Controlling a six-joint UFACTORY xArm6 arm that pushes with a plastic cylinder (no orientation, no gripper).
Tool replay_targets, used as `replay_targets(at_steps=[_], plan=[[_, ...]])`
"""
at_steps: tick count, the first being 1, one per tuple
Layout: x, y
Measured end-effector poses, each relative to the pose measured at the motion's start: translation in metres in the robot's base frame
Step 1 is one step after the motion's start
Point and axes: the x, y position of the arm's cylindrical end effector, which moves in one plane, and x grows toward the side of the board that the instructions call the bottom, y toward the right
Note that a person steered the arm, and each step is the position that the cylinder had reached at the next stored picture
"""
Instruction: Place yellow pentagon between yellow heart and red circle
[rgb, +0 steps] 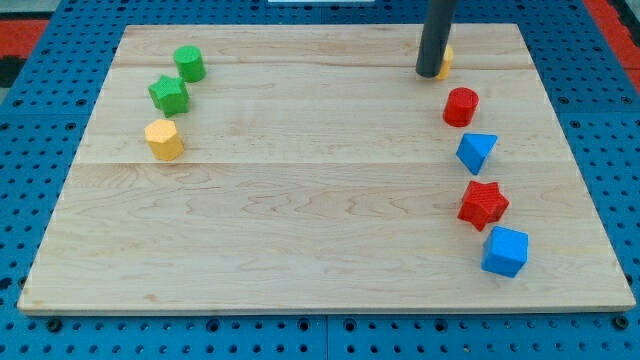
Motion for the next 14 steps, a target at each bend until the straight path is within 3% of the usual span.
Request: replay_targets(at_steps=[1,3,5,6,7,8,11,12,14], plan=[[0.038,-0.014],[0.148,-0.149],[0.166,-0.338],[0.152,-0.39],[0.131,-0.375],[0.135,-0.294],[0.095,-0.192],[0.1,-0.187],[0.077,-0.12]])
